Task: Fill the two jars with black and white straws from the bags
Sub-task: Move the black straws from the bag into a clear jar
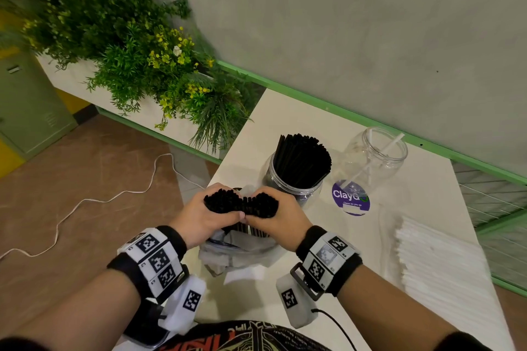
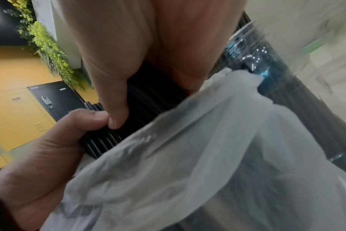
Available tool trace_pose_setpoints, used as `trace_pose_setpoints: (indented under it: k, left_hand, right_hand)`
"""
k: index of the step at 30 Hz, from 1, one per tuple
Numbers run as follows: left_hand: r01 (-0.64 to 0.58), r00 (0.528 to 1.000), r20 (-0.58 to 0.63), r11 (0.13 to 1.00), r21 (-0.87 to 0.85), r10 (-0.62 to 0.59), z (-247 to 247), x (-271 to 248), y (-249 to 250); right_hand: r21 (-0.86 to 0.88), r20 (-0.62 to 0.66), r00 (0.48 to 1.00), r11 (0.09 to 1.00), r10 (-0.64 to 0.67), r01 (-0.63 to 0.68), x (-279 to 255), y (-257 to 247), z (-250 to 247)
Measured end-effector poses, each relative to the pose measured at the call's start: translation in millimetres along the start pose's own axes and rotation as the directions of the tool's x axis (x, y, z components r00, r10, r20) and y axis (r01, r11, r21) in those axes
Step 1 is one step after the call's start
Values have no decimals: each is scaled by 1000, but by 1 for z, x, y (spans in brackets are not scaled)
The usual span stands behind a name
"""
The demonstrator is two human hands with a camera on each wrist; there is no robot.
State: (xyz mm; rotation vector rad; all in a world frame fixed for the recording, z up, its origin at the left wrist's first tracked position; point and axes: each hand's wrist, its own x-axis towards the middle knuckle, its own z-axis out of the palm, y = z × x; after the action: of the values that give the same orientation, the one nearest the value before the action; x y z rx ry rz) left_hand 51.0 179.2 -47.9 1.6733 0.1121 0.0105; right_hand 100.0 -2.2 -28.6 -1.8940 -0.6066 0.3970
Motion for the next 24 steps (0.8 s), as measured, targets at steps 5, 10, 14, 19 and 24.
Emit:
trace_pose_setpoints:
  k: [5,10,14,19,24]
  left_hand:
    - [-3,999,-50,1000,6,3,-1,-1,2]
    - [10,999,-46,1000,23,-9,0,-2,2]
    - [32,997,-66,999,4,-32,0,-1,3]
    - [47,996,-75,999,-20,-49,3,0,6]
    - [32,997,-68,999,32,-30,7,3,14]
  right_hand:
    - [69,-58,997,996,57,-53,-4,-6,-9]
    - [114,-175,983,993,51,-32,-5,-12,-9]
    - [135,-319,946,986,-53,101,-5,-21,-11]
    - [60,-383,912,982,-145,181,1,-39,-22]
    - [121,-361,924,976,-124,179,4,-47,-30]
